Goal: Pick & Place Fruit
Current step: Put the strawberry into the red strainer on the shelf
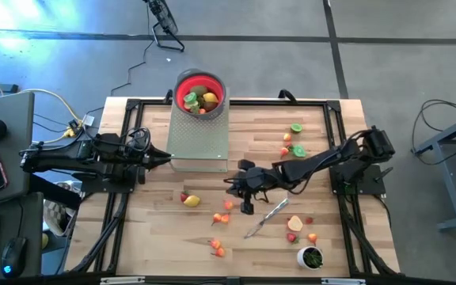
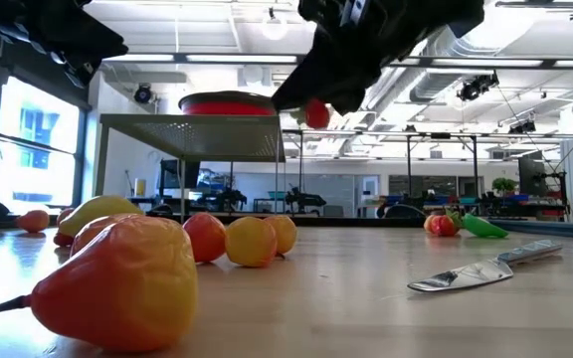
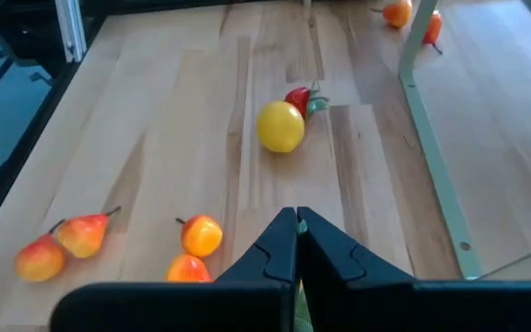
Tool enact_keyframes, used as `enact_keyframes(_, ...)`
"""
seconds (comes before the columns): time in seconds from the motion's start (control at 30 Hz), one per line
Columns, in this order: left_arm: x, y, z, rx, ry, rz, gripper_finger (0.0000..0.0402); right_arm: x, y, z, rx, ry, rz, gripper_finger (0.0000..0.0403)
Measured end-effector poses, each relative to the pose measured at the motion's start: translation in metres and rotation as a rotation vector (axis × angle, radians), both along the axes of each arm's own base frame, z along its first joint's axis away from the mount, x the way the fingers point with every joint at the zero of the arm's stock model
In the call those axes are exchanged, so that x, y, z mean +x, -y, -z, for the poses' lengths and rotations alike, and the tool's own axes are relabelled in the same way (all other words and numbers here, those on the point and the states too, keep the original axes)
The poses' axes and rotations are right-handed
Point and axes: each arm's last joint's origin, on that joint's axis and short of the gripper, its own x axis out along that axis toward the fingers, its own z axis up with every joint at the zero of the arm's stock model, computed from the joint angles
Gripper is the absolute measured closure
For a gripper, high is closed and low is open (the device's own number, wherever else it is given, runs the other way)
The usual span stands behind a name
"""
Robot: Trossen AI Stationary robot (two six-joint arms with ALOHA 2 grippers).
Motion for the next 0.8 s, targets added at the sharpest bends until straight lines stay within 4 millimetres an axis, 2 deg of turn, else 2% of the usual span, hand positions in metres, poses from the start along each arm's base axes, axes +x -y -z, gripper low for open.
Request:
enact_keyframes(0.57,0.000,0.000,0.000,0.002,-0.002,-0.012,0.0334,0.005,0.035,0.001,0.018,-0.007,0.079,0.0399)
enact_keyframes(0.8,0.000,-0.001,0.000,0.012,-0.002,-0.019,0.0334,0.007,0.056,0.000,0.005,0.006,0.099,0.0399)
